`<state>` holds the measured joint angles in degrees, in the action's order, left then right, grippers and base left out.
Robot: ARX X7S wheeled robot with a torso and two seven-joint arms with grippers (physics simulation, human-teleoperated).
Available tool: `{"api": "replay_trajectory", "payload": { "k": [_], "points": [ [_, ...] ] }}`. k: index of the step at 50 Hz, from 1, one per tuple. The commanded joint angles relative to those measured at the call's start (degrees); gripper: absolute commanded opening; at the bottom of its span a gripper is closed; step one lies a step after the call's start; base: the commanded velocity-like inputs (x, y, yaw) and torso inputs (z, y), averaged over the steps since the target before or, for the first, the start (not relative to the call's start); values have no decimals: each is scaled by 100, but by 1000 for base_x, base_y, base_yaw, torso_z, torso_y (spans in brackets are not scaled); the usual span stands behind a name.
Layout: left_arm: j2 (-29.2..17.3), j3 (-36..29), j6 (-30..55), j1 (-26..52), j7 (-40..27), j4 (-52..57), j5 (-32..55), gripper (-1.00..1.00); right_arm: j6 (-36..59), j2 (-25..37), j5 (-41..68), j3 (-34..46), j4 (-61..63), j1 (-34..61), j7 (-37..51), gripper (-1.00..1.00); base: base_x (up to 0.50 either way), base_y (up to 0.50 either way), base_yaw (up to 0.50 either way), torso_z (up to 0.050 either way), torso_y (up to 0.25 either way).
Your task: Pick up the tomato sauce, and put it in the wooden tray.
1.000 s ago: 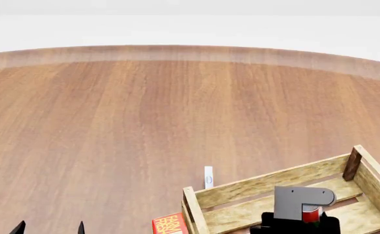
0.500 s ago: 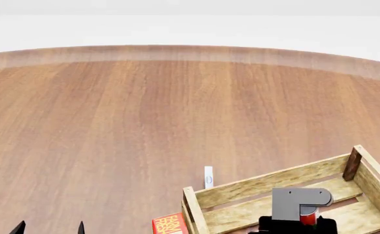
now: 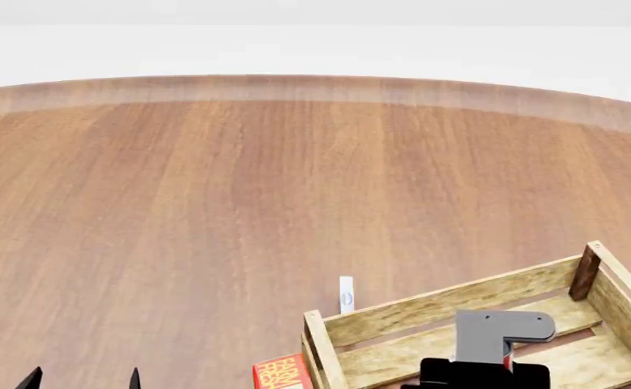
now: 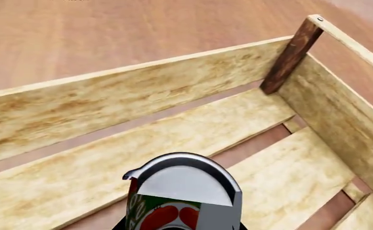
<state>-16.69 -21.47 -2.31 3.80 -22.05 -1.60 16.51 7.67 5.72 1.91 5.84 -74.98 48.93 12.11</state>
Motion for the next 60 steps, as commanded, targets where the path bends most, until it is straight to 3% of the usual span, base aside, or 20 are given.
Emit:
{"api": "replay_trajectory", "payload": {
  "k": [1, 14, 15, 60],
  "points": [
    [-12, -17, -6, 5, -11, -1, 12, 100, 54, -26, -161, -163, -1, 9, -259, -100, 0, 0, 0, 0, 0],
    [-24, -35, -9, 10, -29, -3, 25, 100, 21, -33, -205, -108, -1, -2, -296, -100, 0, 0, 1, 0, 0],
    [-25, -36, -14, 10, -30, -4, 24, 100, 40, -31, -192, -131, -1, 2, -229, 100, 0, 0, 0, 0, 0],
    [-65, -96, -31, 28, -80, -10, 71, 100, 73, -16, -162, -270, -1, 18, -163, 100, 0, 0, 0, 0, 0]
  ]
}}
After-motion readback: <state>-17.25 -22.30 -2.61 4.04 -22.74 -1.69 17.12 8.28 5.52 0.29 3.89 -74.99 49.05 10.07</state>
